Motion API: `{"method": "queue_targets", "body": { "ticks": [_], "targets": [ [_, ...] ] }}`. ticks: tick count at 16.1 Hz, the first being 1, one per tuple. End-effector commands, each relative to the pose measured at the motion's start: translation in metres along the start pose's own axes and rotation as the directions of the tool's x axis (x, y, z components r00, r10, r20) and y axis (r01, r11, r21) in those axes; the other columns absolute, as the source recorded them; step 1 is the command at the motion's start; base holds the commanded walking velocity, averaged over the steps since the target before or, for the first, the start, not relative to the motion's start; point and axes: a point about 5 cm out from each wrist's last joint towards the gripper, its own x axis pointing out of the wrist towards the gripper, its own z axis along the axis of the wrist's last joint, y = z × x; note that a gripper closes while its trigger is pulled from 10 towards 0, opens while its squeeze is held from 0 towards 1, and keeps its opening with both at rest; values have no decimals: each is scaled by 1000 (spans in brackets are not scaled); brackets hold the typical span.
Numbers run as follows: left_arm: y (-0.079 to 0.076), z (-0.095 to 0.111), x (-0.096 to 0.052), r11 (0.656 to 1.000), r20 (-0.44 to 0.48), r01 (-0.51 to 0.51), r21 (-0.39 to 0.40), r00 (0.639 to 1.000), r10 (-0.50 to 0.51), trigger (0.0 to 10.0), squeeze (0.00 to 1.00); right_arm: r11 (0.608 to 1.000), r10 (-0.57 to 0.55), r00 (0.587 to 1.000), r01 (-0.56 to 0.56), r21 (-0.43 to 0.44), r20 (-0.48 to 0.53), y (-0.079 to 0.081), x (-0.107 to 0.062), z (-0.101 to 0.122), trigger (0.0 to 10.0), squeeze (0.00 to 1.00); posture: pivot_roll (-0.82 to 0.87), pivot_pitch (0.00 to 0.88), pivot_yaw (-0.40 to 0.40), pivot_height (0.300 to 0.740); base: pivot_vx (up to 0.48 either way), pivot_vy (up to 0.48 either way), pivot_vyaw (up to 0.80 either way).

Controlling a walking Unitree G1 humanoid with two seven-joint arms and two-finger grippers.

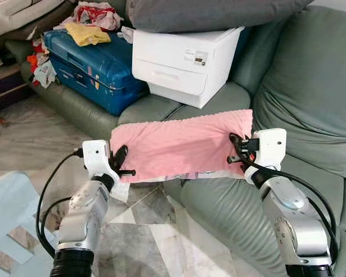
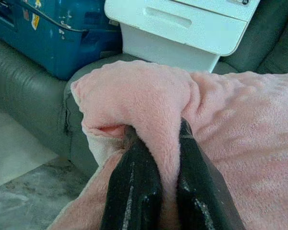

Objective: Move the pillow to the sofa

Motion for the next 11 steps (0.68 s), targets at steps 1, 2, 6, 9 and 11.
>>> {"method": "queue_targets", "body": {
  "ticks": [1, 2, 6, 9, 11],
  "targets": [
    [3, 4, 1, 1000, 7, -15, 6, 1000, 15, 10000, 0, 1000, -13, 1000, 13, 0, 24, -3, 0, 7, 10000, 0, -185, 0, 17, 740, 0, 0, -800],
    [3, 3, 1, 1000, 4, -13, 3, 1000, 13, 10000, 0, 1000, -15, 1000, 15, 1, 24, -3, -1, 7, 10000, 0, -185, 0, 18, 740, 0, 0, -800],
    [-6, -4, -2, 999, -16, 40, -18, 999, -41, 10000, 0, 1000, -15, 1000, 15, 1, 19, -3, -1, 6, 10000, 0, -186, 0, 17, 740, 0, 0, -800],
    [-8, -5, -3, 998, -21, 59, -28, 998, -59, 10000, 0, 1000, -14, 1000, 14, 0, 18, -3, -1, 6, 10000, 0, -187, 0, 17, 740, 84, 0, -800],
    [-9, -5, -3, 997, -24, 68, -27, 997, -69, 10000, 0, 1000, -13, 1000, 13, 0, 19, -3, -1, 6, 10000, 0, -187, 0, 18, 740, 255, 0, -800]
  ]
}}
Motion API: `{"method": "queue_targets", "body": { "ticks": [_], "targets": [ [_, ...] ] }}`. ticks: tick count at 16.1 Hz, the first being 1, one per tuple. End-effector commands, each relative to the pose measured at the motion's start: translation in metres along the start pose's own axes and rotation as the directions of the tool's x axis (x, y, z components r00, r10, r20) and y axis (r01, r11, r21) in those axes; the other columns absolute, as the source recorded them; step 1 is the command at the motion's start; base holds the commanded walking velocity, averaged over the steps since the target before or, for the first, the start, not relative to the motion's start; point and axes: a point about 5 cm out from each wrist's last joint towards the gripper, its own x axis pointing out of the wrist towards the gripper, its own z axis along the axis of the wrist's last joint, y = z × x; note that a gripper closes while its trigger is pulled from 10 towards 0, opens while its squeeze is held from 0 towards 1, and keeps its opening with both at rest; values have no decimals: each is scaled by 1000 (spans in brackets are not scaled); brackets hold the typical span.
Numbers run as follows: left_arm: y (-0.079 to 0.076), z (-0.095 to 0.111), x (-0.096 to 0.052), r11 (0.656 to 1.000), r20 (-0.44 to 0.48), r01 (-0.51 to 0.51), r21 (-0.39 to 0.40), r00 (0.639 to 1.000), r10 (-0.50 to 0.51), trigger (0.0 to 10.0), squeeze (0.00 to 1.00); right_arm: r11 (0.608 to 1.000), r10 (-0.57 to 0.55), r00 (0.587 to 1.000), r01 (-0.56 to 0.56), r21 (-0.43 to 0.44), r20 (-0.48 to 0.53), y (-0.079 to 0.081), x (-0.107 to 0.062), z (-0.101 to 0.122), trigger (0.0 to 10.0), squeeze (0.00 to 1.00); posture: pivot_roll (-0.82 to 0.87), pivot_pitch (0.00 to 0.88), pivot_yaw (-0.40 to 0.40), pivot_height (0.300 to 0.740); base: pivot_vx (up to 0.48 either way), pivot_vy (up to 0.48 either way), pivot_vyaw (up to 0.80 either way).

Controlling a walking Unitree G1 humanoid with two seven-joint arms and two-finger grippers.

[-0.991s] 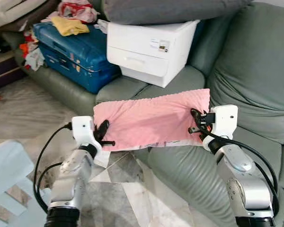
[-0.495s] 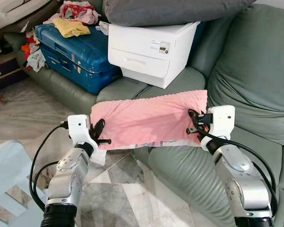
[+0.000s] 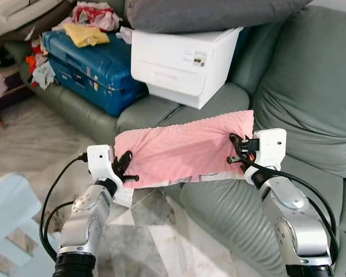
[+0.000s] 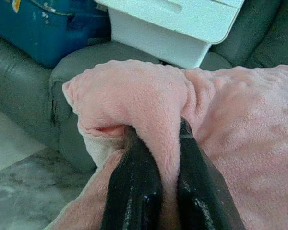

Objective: Move the pillow to the sofa

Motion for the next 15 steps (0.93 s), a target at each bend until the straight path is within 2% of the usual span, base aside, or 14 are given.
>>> {"method": "queue_targets", "body": {
  "ticks": [1, 11, 15],
  "targets": [
    [-4, 6, 0, 1000, 20, 31, 4, 999, -31, 10000, 0, 1000, -11, 1000, 11, -1, 22, -2, -1, 6, 10000, 0, -187, 0, 18, 740, 266, 0, -800],
    [-12, 0, -1, 998, -2, 62, -9, 998, -62, 10000, 0, 1000, -7, 1000, 7, -5, 21, -3, -2, 7, 10000, 0, -194, 0, 14, 740, 270, 0, -800],
    [-13, -4, -1, 998, -31, 58, -17, 998, -58, 10000, 0, 1000, -2, 1000, 2, -7, 16, -2, -3, 6, 10000, 0, -193, 0, 10, 740, 0, 0, -800]
  ]
}}
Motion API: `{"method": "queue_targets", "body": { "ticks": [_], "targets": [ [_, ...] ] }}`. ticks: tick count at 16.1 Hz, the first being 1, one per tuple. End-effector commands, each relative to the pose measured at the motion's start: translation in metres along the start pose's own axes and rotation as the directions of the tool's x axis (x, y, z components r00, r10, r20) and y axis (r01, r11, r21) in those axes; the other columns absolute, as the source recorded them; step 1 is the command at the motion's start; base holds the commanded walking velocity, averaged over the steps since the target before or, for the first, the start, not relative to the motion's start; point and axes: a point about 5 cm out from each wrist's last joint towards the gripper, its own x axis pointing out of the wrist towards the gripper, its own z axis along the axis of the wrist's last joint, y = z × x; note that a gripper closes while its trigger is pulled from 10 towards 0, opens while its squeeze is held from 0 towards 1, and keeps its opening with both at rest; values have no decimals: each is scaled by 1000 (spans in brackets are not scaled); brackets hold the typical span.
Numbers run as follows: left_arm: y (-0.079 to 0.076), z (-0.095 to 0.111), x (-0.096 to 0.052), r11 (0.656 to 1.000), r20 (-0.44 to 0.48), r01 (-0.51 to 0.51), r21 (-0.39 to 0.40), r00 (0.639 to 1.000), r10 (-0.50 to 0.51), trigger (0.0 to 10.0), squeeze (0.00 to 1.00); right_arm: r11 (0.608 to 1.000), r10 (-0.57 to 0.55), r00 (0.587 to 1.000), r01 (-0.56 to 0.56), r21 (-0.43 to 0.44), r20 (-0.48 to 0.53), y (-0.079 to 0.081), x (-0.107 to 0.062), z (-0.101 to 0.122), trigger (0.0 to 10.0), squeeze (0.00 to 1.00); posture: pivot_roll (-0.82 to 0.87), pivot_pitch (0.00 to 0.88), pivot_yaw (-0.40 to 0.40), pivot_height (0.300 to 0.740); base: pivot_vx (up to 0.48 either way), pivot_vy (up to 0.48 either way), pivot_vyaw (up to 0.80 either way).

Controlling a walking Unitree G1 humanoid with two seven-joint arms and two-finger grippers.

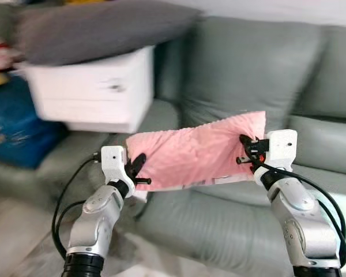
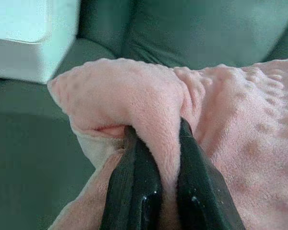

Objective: Move the pillow to the sofa

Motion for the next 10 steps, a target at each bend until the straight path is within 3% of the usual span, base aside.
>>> {"method": "queue_targets", "body": {
  "ticks": [1, 3, 10],
  "targets": [
    [6, 4, -3, 1000, 9, -16, 6, 1000, 16, 10000, 0, 1000, 31, 999, -31, 4, 34, 8, 2, 8, 10000, 0, -193, 0, 9, 740, 0, 0, -800],
    [6, 3, -3, 1000, 5, -16, 5, 1000, 16, 10000, 0, 999, 35, 999, -35, 5, 34, 9, 2, 8, 10000, 0, -192, 0, 7, 740, 0, 0, -653],
    [5, 4, -3, 1000, 8, -19, 1, 1000, 19, 10000, 0, 999, 42, 999, -42, 1, 30, 10, 3, 8, 10000, 0, -192, 0, 6, 740, 0, 0, 0]
  ]
}}
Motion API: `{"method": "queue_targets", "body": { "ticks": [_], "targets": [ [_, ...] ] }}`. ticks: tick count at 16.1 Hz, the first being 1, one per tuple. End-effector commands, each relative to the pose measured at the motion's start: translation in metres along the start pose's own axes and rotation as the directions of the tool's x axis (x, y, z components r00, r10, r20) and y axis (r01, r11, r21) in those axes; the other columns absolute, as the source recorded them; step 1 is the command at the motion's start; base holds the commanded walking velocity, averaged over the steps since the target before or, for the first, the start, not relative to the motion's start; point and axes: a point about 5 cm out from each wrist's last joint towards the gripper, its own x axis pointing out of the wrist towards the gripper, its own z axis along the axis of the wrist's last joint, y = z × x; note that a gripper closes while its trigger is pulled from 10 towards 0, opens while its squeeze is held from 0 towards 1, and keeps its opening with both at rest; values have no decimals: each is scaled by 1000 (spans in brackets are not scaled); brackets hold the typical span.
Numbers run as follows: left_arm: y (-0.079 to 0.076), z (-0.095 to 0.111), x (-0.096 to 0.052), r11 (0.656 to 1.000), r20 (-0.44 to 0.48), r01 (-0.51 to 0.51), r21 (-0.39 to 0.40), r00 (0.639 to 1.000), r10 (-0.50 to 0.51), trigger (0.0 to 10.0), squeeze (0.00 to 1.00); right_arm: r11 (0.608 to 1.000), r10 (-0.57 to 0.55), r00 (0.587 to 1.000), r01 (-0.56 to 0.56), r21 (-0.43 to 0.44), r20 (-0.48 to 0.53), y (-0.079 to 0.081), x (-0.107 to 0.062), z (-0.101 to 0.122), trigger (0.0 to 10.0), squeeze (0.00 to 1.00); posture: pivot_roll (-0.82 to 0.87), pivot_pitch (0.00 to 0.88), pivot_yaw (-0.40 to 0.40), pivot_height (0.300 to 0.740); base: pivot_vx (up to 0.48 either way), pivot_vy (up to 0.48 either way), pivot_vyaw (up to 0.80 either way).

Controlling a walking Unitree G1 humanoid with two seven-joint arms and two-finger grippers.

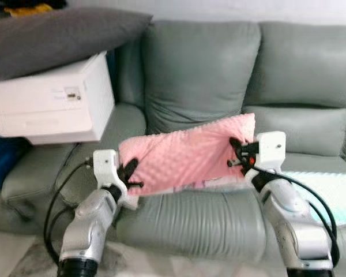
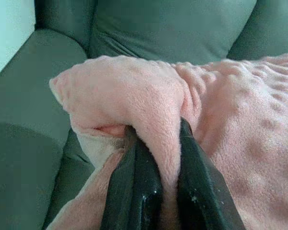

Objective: Move the pillow to the sofa

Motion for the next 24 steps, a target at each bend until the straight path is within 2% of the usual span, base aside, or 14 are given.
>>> {"method": "queue_targets", "body": {
  "ticks": [1, 6, 10, 21, 24],
  "targets": [
    [-3, 7, 1, 1000, 21, 16, 8, 1000, -16, 10000, 0, 1000, 7, 1000, -7, -2, 27, 1, 0, 7, 10000, 0, -191, 0, 6, 740, 0, 0, -456],
    [-4, 9, -1, 999, 36, 38, 1, 999, -38, 10000, 0, 1000, 6, 1000, -6, 2, 30, 1, 0, 7, 10000, 0, -189, 0, 8, 740, 53, 0, -750],
    [-5, 6, -2, 999, 31, 36, -10, 999, -35, 10000, 0, 1000, 6, 1000, -6, 4, 30, 1, -1, 7, 10000, 0, -188, 0, 8, 740, 69, 0, 0],
    [1, 3, 0, 999, 16, -21, 27, 1000, 21, 10000, 0, 1000, 3, 1000, -3, 2, 19, 2, -2, 3, 10000, 0, -191, 0, 13, 740, 0, 0, 0],
    [7, 4, 3, 996, 18, -29, 78, 999, 28, 10000, 0, 1000, -5, 1000, 5, 9, 6, 1, -4, -1, 10000, 0, -192, 0, 14, 740, 0, 0, 0]
  ]
}}
